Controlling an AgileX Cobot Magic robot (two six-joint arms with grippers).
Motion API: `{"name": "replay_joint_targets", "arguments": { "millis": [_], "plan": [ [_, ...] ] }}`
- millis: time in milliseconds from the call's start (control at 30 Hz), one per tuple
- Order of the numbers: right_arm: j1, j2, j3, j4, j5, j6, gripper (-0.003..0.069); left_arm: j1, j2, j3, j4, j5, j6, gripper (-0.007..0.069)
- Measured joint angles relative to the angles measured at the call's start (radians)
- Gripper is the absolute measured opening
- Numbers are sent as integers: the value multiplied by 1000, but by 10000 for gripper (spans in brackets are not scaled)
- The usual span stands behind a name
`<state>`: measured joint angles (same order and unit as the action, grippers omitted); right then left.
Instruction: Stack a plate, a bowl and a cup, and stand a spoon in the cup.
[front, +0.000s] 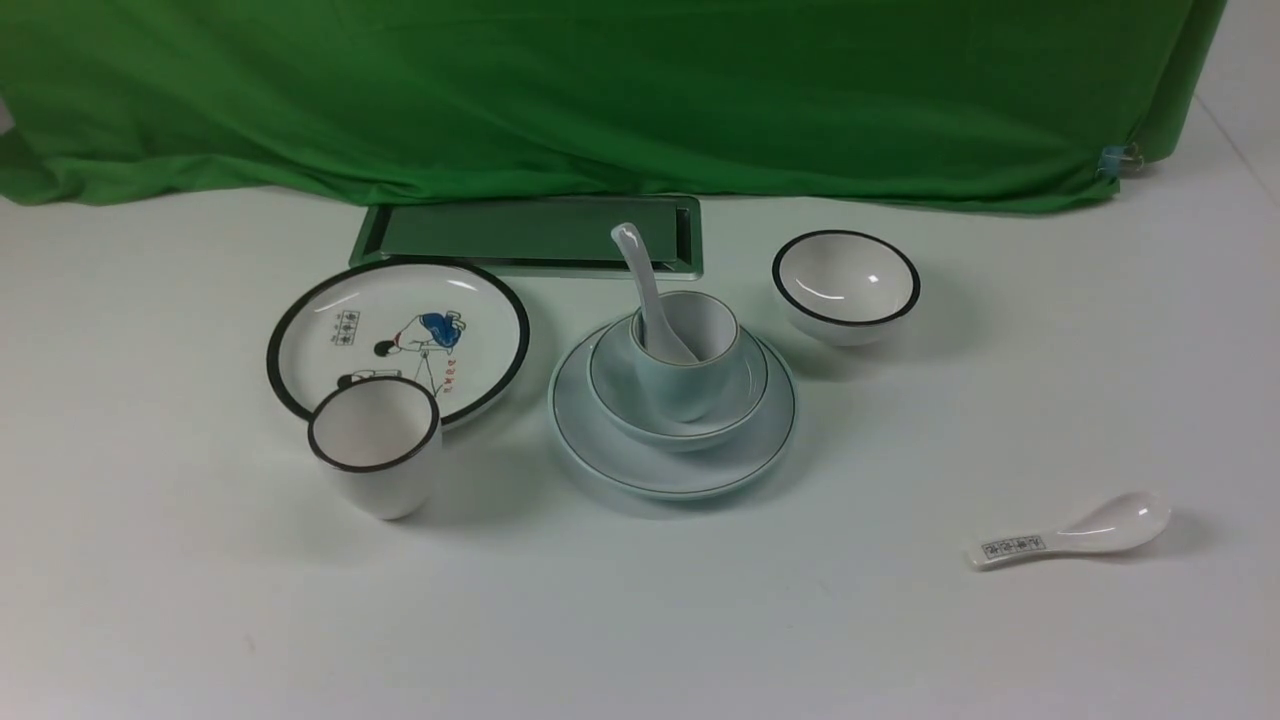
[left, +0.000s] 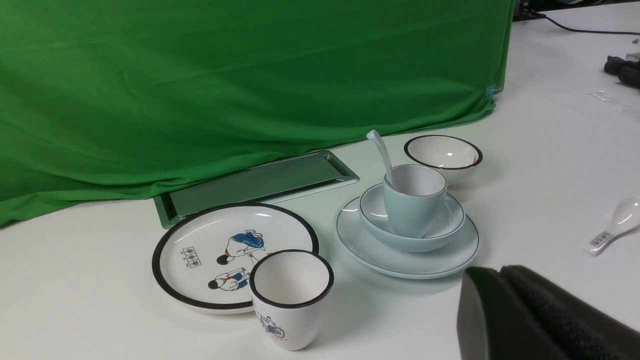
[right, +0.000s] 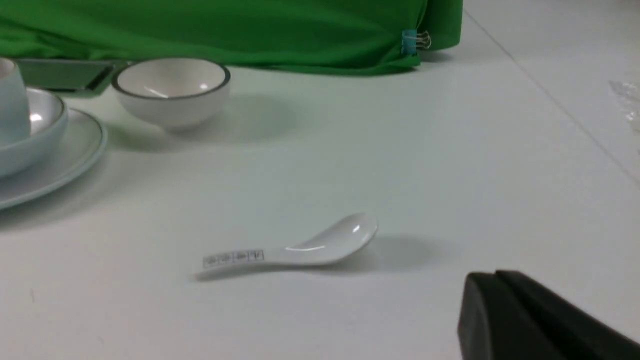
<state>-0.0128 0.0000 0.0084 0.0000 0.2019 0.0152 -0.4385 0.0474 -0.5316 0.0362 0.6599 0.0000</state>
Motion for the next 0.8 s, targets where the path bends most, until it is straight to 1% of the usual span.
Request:
{"name": "replay_joint_targets", "arguments": {
  "millis": [333, 667, 800],
  "plan": [
    [-1, 0, 0, 0, 13, -1, 12, 0, 0, 0, 0, 0, 0, -31],
    [-30, 0, 0, 0, 14, -1, 12, 0, 0, 0, 0, 0, 0, -31],
    [-30, 0, 0, 18, 14, 5, 14, 0, 0, 0, 0, 0, 0, -31]
  ]
}}
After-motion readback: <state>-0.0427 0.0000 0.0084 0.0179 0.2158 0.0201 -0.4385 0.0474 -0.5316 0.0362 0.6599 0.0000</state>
